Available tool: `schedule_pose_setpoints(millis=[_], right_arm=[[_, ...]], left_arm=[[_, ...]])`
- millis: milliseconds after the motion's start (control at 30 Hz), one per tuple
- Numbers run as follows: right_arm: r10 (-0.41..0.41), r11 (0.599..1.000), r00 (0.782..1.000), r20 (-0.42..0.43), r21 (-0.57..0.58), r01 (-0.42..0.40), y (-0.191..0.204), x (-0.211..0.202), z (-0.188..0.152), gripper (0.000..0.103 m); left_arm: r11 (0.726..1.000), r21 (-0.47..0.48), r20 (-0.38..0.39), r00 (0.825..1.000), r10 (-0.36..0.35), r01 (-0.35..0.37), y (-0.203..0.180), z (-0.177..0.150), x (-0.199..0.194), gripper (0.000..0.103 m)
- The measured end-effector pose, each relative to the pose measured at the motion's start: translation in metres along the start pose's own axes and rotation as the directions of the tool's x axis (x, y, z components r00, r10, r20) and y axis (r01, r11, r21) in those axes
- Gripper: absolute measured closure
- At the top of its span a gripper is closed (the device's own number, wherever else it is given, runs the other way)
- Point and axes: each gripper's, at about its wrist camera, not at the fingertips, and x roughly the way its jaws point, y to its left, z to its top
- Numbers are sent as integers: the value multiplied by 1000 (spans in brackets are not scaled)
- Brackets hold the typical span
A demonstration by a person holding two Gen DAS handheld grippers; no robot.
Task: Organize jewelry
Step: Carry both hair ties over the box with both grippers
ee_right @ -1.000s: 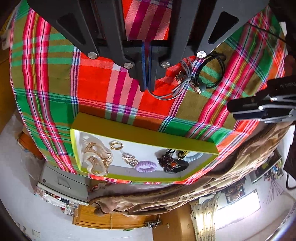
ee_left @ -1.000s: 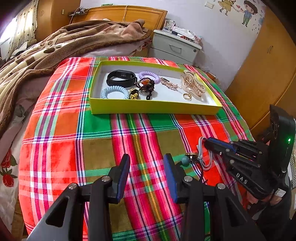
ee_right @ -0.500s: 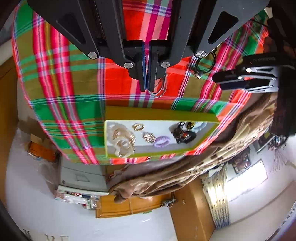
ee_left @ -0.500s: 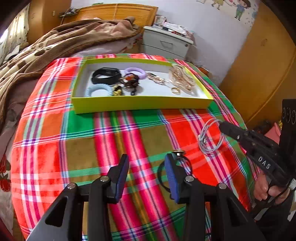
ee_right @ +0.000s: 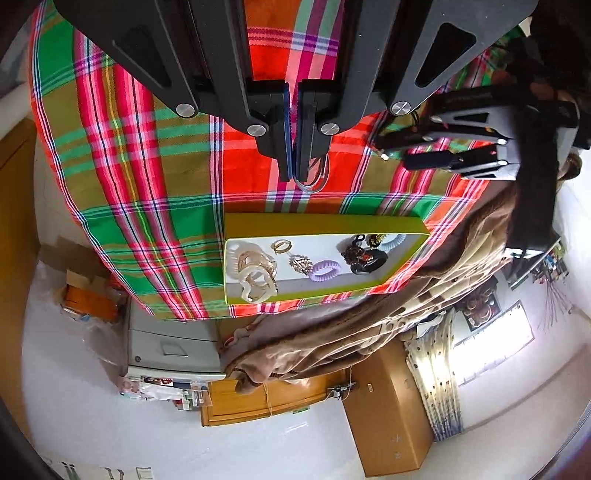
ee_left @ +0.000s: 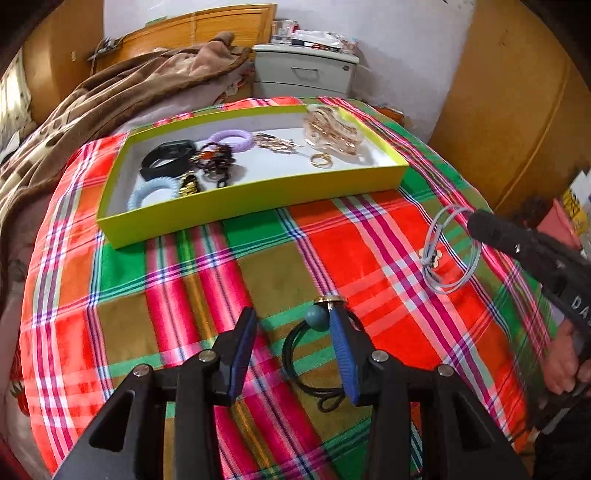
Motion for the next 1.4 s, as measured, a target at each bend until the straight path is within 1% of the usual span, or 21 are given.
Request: schedule_pose_setpoints(millis=[33,133,233,433,500,567,600,633,667,1067,1400], right_arm=[[0,1000,1000,1,1,0,-1,0,0,101],[4,1000,1000,2,3,-4,-1,-1,0,101],[5,1000,1000,2,4,-5,-1,-1,0,101],[11,1000,1000,-1,10,-11,-1,-1,-1,101],[12,1000,1000,-3,10,-12,-1,0,-2,101],[12,1000,1000,-4,12,-12,-2,0,-2,102],[13,1000,1000,-5,13,-13,-2,0,-2,102],[13,1000,1000,-6,13,-13,-3,0,-3,102],[12,1000,1000,-7,13,-12,-2,1,-3,102],[12,1000,1000,-7,10,-12,0,2,-2,101],[12,1000,1000,6,0,-12,4,0,3,102]], left_arm=[[1000,7,-8,1000,-11,11,-2,0,3,60],[999,34,-8,1000,16,-16,-8,2,5,60],[998,52,-7,1000,22,-21,-12,5,8,60],[999,44,-2,1000,15,-15,-15,10,11,60],[999,44,3,1000,9,-10,-15,10,11,65],[999,40,7,1000,10,-10,-15,11,12,77],[999,35,7,1000,8,-9,-14,11,12,80],[999,34,6,1000,7,-8,-14,12,12,86],[999,36,5,1000,3,-4,-14,11,12,88],[1000,8,13,1000,-5,5,-9,10,9,89],[999,-32,52,999,-5,6,0,11,-5,89]])
